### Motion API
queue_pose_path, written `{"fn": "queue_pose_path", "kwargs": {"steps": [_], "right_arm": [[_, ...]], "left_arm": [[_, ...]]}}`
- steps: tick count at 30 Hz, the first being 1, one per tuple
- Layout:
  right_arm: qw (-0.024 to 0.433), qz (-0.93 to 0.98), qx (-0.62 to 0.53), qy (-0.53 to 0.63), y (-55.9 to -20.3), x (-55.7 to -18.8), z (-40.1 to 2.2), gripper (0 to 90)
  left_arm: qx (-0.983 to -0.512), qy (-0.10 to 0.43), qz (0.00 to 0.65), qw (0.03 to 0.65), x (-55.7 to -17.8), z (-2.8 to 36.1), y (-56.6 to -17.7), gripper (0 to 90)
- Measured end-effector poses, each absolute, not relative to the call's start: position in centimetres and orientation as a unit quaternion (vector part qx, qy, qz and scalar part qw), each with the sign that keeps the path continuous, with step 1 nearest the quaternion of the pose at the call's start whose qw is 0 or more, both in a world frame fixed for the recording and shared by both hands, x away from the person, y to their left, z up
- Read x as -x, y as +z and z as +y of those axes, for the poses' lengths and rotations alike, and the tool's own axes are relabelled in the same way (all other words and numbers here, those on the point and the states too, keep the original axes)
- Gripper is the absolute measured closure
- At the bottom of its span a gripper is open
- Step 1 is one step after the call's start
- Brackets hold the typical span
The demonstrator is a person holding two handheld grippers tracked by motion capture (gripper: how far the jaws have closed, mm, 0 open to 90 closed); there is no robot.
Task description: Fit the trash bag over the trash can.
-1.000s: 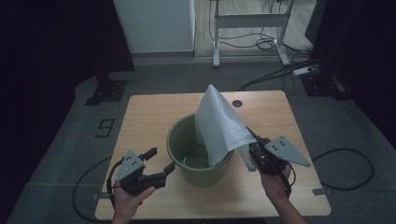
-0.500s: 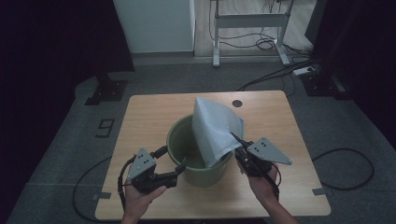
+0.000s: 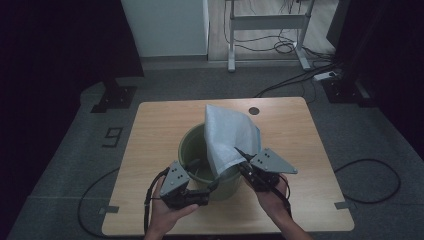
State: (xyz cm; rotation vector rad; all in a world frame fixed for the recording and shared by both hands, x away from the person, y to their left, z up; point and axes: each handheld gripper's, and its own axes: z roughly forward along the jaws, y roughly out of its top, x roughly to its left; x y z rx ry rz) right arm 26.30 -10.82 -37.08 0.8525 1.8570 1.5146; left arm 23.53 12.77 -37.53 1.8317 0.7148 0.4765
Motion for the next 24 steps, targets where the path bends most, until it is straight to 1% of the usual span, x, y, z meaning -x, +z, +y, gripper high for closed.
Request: {"fn": "queue_pose_path", "kwargs": {"steps": [3, 4, 6, 10, 11, 13, 14, 15, 16, 18, 20, 22, 23, 24], "right_arm": [[0.295, 0.699, -0.318, 0.569, -37.1, -26.2, -10.7, 87.6], [0.297, 0.699, -0.316, 0.569, -37.2, -26.2, -10.7, 87.0], [0.295, 0.7, -0.314, 0.57, -37.3, -26.1, -10.7, 86.1], [0.292, 0.7, -0.314, 0.571, -37.7, -26.1, -10.9, 84.1], [0.291, 0.699, -0.315, 0.572, -37.8, -26.1, -11.0, 83.1], [0.286, 0.7, -0.315, 0.574, -38.0, -26.1, -11.2, 79.6], [0.281, 0.699, -0.311, 0.579, -38.2, -25.9, -11.4, 76.1], [0.281, 0.699, -0.311, 0.579, -38.2, -25.9, -11.4, 76.1], [0.286, 0.697, -0.31, 0.579, -38.5, -25.5, -11.5, 67.0], [0.304, 0.692, -0.311, 0.576, -39.0, -24.8, -11.6, 56.1], [0.317, 0.683, -0.311, 0.58, -39.6, -23.8, -12.0, 47.7], [0.333, 0.672, -0.317, 0.581, -40.3, -22.3, -12.5, 41.6], [0.333, 0.672, -0.317, 0.581, -40.3, -22.3, -12.5, 41.6], [0.341, 0.669, -0.317, 0.579, -40.7, -21.6, -12.8, 38.7]], "left_arm": [[-0.765, 0.208, 0.302, 0.529, -23.6, 12.4, -37.5, 27.3], [-0.764, 0.211, 0.304, 0.529, -23.7, 12.2, -37.5, 27.3], [-0.759, 0.218, 0.305, 0.532, -23.8, 12.0, -37.5, 35.4], [-0.759, 0.205, 0.296, 0.542, -24.1, 11.9, -37.5, 58.9], [-0.761, 0.196, 0.292, 0.545, -24.2, 11.9, -37.5, 68.7], [-0.762, 0.185, 0.291, 0.548, -24.3, 11.8, -37.5, 81.5], [-0.763, 0.182, 0.289, 0.549, -24.3, 11.7, -37.5, 88.1], [-0.763, 0.182, 0.289, 0.549, -24.3, 11.7, -37.5, 89.7], [-0.761, 0.184, 0.289, 0.551, -24.3, 11.6, -37.5, 90.0], [-0.755, 0.19, 0.293, 0.555, -24.2, 11.7, -37.4, 90.0], [-0.746, 0.194, 0.298, 0.562, -24.1, 12.0, -37.2, 90.0], [-0.74, 0.2, 0.3, 0.568, -23.9, 12.4, -37.2, 90.0], [-0.74, 0.2, 0.3, 0.568, -23.9, 12.4, -37.2, 90.0], [-0.737, 0.204, 0.301, 0.57, -23.9, 12.6, -37.2, 90.0]]}}
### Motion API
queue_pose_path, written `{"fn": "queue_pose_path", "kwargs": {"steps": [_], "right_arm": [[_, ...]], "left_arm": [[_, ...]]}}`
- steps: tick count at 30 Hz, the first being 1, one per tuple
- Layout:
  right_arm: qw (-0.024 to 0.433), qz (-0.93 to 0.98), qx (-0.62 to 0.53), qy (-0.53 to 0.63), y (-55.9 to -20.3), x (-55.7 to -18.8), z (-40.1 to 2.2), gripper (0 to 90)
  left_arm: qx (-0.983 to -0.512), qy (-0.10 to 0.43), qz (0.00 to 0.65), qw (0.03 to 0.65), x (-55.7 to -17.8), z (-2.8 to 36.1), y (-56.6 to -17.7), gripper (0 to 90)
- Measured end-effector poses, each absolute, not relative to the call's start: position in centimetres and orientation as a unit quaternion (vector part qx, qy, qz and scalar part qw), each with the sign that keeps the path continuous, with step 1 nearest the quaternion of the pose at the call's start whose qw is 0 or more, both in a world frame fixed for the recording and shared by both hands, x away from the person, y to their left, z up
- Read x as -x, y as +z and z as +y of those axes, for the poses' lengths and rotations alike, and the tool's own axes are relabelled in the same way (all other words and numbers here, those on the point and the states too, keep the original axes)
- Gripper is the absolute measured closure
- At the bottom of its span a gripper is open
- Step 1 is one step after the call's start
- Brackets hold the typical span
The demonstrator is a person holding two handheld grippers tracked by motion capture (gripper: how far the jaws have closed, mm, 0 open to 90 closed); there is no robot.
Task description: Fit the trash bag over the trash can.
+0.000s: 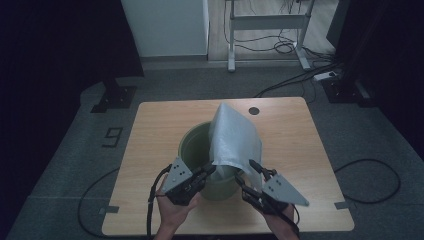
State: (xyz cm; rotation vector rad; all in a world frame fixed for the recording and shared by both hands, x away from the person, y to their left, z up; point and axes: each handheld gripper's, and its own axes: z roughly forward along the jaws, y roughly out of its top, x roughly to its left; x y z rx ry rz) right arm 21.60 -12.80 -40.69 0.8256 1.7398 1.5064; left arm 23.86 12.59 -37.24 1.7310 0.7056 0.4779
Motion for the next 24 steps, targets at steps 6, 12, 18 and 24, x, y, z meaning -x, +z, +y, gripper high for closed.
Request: {"fn": "queue_pose_path", "kwargs": {"steps": [6, 12, 18, 24], "right_arm": [[0.347, 0.664, -0.361, 0.555, -44.2, -20.2, -14.3, 32.1], [0.32, 0.669, -0.39, 0.546, -46.3, -21.6, -14.4, 36.5], [0.309, 0.675, -0.394, 0.542, -46.9, -22.8, -15.0, 61.6], [0.337, 0.666, -0.391, 0.538, -45.8, -23.6, -16.1, 84.6]], "left_arm": [[-0.725, 0.209, 0.309, 0.579, -23.7, 13.2, -37.2, 90.0], [-0.722, 0.208, 0.313, 0.581, -23.8, 13.7, -37.4, 90.0], [-0.726, 0.204, 0.31, 0.579, -23.6, 14.0, -37.3, 90.0], [-0.736, 0.2, 0.297, 0.574, -23.2, 13.5, -37.1, 90.0]]}}
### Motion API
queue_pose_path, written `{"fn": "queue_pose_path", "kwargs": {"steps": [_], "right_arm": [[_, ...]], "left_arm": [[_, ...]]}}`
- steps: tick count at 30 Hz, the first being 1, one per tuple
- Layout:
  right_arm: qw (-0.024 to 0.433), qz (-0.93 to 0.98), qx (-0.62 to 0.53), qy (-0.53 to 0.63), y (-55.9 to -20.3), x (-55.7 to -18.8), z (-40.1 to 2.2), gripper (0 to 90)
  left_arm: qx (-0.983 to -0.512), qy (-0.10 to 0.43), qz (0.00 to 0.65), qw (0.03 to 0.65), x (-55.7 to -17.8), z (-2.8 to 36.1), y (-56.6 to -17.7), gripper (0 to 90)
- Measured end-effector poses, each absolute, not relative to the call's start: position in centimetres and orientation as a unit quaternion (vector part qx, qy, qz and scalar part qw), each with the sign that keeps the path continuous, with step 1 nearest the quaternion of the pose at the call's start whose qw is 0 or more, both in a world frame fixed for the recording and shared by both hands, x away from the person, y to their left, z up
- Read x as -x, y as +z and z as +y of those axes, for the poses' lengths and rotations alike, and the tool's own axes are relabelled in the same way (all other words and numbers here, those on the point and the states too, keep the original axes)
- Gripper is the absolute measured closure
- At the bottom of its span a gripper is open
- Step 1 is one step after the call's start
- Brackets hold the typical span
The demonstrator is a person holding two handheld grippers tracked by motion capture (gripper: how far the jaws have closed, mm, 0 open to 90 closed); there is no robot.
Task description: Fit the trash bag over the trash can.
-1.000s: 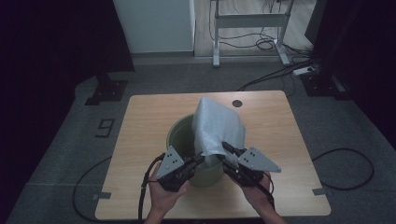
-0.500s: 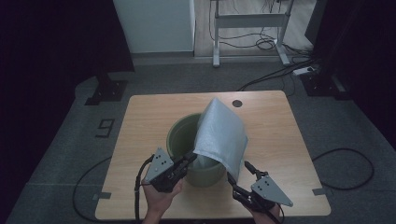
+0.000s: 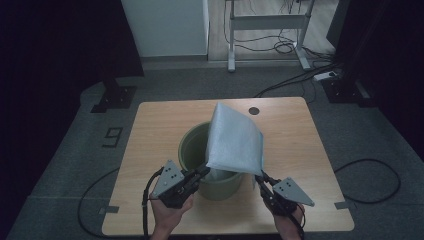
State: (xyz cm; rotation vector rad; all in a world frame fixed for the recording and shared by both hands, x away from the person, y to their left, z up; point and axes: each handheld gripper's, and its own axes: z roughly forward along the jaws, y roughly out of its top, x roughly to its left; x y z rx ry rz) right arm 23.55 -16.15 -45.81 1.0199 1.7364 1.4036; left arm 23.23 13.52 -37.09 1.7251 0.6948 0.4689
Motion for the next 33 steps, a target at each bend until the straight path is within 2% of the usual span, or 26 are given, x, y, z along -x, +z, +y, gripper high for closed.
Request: {"fn": "queue_pose_path", "kwargs": {"steps": [5, 8, 16, 17, 18, 21, 22, 24, 28, 33], "right_arm": [[0.369, 0.639, -0.39, 0.551, -43.7, -24.0, -17.1, 88.2], [0.393, 0.615, -0.382, 0.567, -41.1, -24.4, -17.5, 88.4], [0.417, 0.588, -0.345, 0.601, -36.7, -24.4, -16.7, 88.3], [0.418, 0.588, -0.339, 0.604, -36.3, -24.4, -16.5, 88.4], [0.419, 0.589, -0.334, 0.605, -36.1, -24.4, -16.2, 88.4], [0.419, 0.592, -0.325, 0.607, -35.8, -24.5, -15.8, 88.4], [0.42, 0.593, -0.322, 0.607, -35.7, -24.6, -15.7, 88.4], [0.417, 0.597, -0.319, 0.606, -35.7, -24.9, -15.3, 88.4], [0.411, 0.602, -0.314, 0.608, -35.5, -25.2, -15.0, 88.5], [0.403, 0.608, -0.307, 0.611, -35.0, -25.5, -14.3, 88.5]], "left_arm": [[-0.74, 0.197, 0.292, 0.573, -23.2, 13.4, -37.0, 90.0], [-0.742, 0.194, 0.291, 0.573, -23.3, 13.5, -37.0, 90.0], [-0.744, 0.179, 0.287, 0.576, -23.4, 14.2, -37.1, 90.0], [-0.743, 0.182, 0.283, 0.578, -23.3, 14.3, -37.1, 87.8], [-0.741, 0.184, 0.277, 0.583, -23.2, 14.5, -37.0, 81.5], [-0.735, 0.199, 0.279, 0.586, -22.8, 14.8, -36.6, 58.3], [-0.733, 0.201, 0.28, 0.586, -22.7, 15.0, -36.4, 58.3], [-0.729, 0.199, 0.279, 0.592, -22.4, 15.5, -35.5, 46.4], [-0.734, 0.204, 0.277, 0.585, -22.7, 15.4, -34.4, 40.1], [-0.744, 0.196, 0.271, 0.579, -23.8, 14.4, -33.7, 36.8]]}}
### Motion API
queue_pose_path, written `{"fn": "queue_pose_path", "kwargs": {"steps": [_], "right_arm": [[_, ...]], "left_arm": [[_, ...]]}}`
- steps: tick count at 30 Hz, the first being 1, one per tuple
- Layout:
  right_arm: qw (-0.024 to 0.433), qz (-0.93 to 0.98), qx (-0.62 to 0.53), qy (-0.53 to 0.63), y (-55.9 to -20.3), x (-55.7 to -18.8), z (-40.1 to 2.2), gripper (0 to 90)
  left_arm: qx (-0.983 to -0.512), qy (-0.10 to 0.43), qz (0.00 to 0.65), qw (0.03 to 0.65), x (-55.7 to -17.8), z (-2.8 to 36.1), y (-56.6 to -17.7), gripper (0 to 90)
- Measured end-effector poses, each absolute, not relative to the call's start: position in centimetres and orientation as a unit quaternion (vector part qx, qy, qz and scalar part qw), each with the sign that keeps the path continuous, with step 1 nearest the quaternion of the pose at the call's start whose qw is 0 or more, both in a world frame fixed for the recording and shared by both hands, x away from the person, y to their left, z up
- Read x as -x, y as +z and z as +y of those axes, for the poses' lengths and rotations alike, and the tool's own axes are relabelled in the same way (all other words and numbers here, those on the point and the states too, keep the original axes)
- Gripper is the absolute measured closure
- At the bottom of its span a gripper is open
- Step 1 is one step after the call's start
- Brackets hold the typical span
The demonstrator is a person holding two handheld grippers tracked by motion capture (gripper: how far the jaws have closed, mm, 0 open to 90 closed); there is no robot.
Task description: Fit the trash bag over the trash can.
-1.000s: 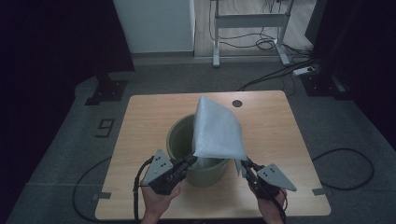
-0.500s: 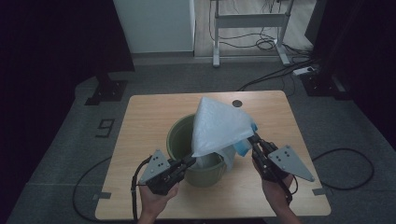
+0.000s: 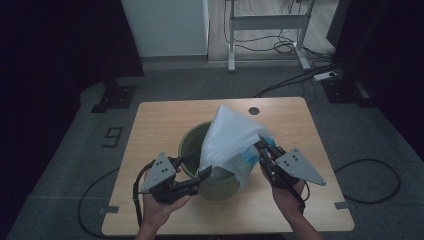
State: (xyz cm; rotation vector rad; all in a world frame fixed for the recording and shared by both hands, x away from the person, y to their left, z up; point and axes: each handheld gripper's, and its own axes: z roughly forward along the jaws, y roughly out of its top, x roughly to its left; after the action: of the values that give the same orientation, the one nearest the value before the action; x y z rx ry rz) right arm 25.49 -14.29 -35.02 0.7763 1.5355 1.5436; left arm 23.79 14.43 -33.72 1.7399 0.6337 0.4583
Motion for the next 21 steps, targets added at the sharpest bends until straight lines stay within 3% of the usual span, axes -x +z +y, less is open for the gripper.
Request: {"fn": "queue_pose_path", "kwargs": {"steps": [6, 11, 13, 17, 18, 19, 20, 21], "right_arm": [[0.391, 0.616, -0.301, 0.614, -34.5, -26.3, -13.1, 88.5], [0.381, 0.618, -0.291, 0.623, -34.0, -26.5, -12.1, 88.5], [0.379, 0.618, -0.286, 0.627, -33.8, -26.4, -11.9, 88.5], [0.375, 0.623, -0.28, 0.627, -33.8, -26.3, -11.6, 88.4], [0.375, 0.623, -0.28, 0.627, -33.8, -26.3, -11.6, 88.4], [0.373, 0.623, -0.279, 0.628, -33.9, -26.3, -11.6, 87.6], [0.365, 0.624, -0.281, 0.631, -34.1, -26.2, -11.8, 79.0], [0.358, 0.624, -0.281, 0.635, -34.3, -26.1, -12.0, 72.5]], "left_arm": [[-0.766, 0.181, 0.26, 0.559, -25.2, 12.5, -33.2, 32.3], [-0.786, 0.186, 0.257, 0.531, -26.2, 10.8, -32.8, 36.2], [-0.789, 0.199, 0.257, 0.522, -26.3, 10.4, -32.8, 43.3], [-0.785, 0.203, 0.262, 0.523, -26.4, 10.1, -32.9, 71.3], [-0.783, 0.2, 0.266, 0.526, -26.5, 10.2, -32.9, 71.3], [-0.78, 0.199, 0.27, 0.528, -26.6, 10.2, -33.0, 77.0], [-0.774, 0.205, 0.28, 0.53, -26.6, 10.4, -33.1, 86.2], [-0.77, 0.21, 0.286, 0.531, -26.7, 10.6, -33.2, 89.1]]}}
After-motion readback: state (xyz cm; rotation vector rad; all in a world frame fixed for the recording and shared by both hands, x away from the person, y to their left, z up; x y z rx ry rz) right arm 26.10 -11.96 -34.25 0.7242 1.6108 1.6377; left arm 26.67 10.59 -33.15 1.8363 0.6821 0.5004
